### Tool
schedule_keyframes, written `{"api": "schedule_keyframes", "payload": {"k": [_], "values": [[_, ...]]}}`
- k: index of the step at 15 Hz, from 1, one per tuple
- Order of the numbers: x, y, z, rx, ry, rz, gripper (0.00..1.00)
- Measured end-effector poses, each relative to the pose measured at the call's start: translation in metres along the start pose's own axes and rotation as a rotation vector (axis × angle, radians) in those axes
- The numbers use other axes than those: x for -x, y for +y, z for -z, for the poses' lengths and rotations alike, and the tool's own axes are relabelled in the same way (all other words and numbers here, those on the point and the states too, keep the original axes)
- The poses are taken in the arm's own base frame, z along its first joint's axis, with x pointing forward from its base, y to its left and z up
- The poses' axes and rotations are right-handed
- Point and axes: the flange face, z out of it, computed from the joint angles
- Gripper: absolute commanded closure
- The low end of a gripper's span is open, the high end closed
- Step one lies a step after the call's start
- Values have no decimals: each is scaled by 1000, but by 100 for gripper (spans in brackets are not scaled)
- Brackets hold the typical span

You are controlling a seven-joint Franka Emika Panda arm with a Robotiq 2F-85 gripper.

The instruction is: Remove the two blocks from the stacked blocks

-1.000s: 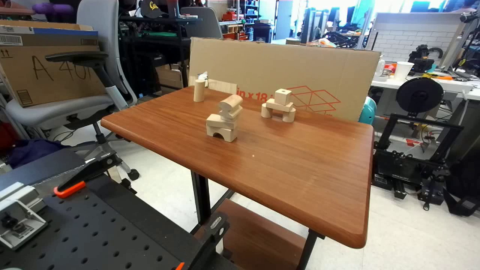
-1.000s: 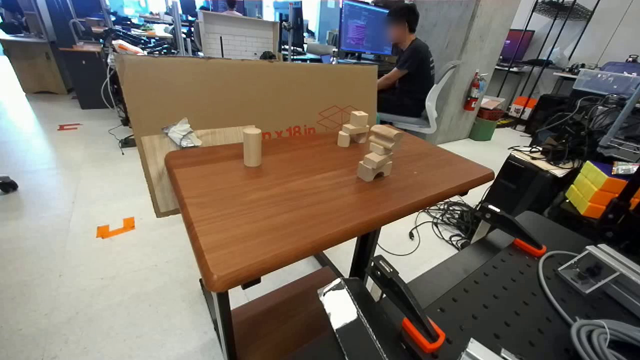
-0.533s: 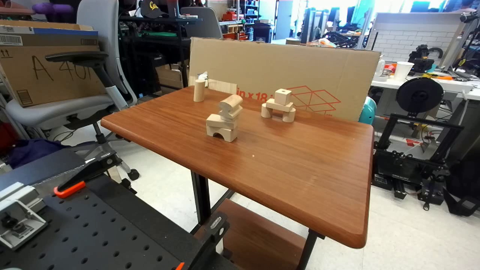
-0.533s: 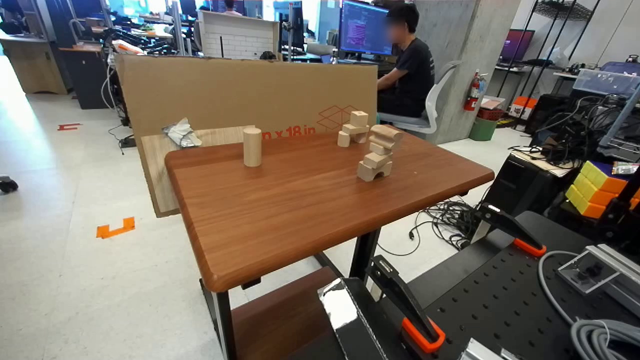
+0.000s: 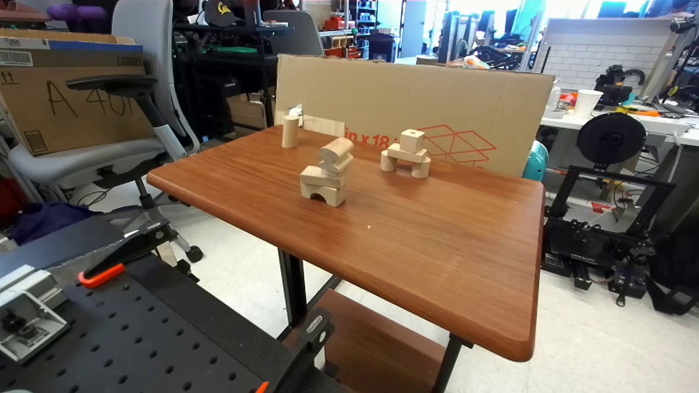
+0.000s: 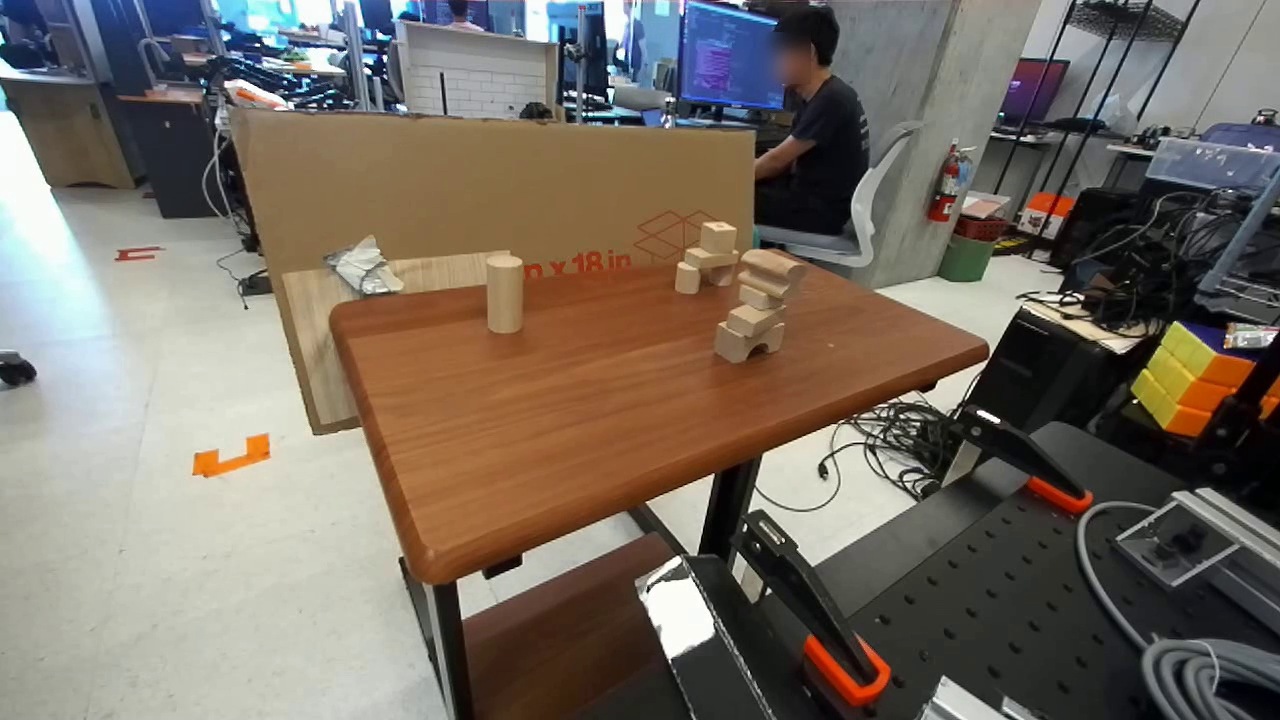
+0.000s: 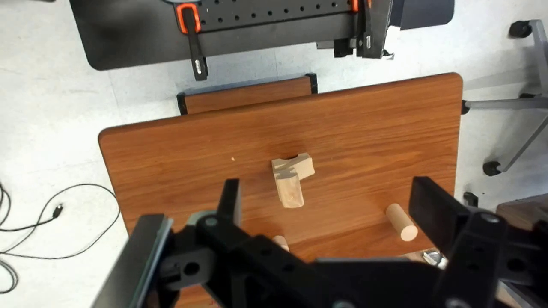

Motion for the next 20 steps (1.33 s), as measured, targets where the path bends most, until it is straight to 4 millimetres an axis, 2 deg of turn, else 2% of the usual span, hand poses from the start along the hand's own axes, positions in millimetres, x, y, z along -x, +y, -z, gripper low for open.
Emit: {"api": "schedule_keyframes", "payload": {"k": [5,10,14,20], "values": [[-39,-24,-66,50,-13,56,0],[-63,-22,-126,91,-93,76,0],[-78,-17,-155,127,-145,93,0],[-100,-27,-181,177,-155,127,0]]}}
